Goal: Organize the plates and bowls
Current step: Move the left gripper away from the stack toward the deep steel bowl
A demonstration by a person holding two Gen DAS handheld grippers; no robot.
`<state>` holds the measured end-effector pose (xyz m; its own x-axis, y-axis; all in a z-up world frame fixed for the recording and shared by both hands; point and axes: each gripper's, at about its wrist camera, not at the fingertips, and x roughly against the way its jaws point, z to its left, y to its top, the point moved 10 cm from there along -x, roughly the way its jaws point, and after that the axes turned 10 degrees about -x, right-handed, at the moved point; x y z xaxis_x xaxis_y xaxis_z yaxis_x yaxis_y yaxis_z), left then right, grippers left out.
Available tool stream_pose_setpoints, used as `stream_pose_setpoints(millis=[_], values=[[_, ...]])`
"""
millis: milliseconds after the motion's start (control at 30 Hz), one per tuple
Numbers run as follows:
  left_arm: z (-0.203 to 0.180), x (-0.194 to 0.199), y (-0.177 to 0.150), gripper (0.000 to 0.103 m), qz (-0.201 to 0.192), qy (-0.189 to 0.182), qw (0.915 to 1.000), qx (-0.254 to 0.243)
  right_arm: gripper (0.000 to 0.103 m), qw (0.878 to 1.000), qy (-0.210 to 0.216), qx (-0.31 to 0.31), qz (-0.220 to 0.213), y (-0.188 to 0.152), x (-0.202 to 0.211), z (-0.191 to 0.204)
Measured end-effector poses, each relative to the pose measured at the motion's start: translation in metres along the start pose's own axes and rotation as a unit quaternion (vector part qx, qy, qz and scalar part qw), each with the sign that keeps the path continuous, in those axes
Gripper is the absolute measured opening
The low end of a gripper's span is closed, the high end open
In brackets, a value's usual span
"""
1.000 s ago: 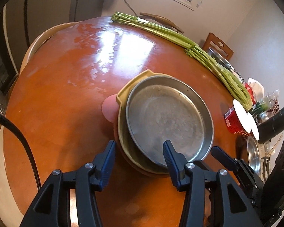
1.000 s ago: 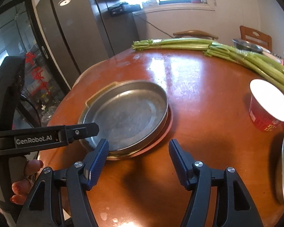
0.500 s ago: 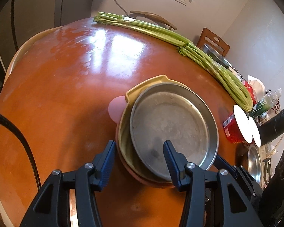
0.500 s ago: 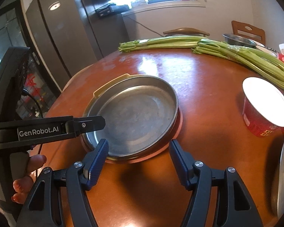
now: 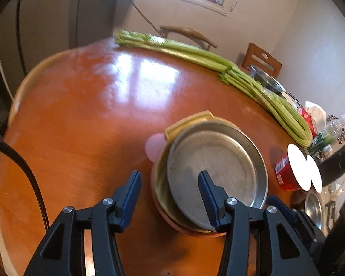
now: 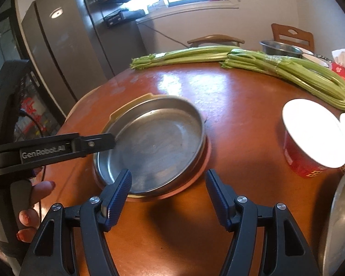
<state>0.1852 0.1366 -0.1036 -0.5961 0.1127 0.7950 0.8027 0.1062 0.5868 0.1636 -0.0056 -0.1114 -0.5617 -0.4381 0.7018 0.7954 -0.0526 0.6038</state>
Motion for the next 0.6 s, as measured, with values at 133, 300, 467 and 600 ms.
stream_pose_setpoints(millis=[133,300,467,600], values=[[-0.001,0.023,0.005,0.052,-0.027,0.026,0.9992,-0.011,0.068,1.0,-0.001,0.003,-0.022,0.007,0.02,-0.003],[-0.021,0.045,0.006,0.052,-0.049,0.036,0.9977,-0.03,0.068,0.998,-0.001,0.009,-0.056,0.017,0.054,-0.007],[-0.051,0.057,0.006,0.052,-0.061,0.029,0.9967,-0.046,0.068,0.996,-0.004,0.013,-0.086,0.023,0.089,-0.02],[-0.081,0.061,0.006,0.052,-0.067,0.02,0.9955,-0.064,0.068,0.995,-0.012,0.011,-0.103,0.025,0.112,-0.033]])
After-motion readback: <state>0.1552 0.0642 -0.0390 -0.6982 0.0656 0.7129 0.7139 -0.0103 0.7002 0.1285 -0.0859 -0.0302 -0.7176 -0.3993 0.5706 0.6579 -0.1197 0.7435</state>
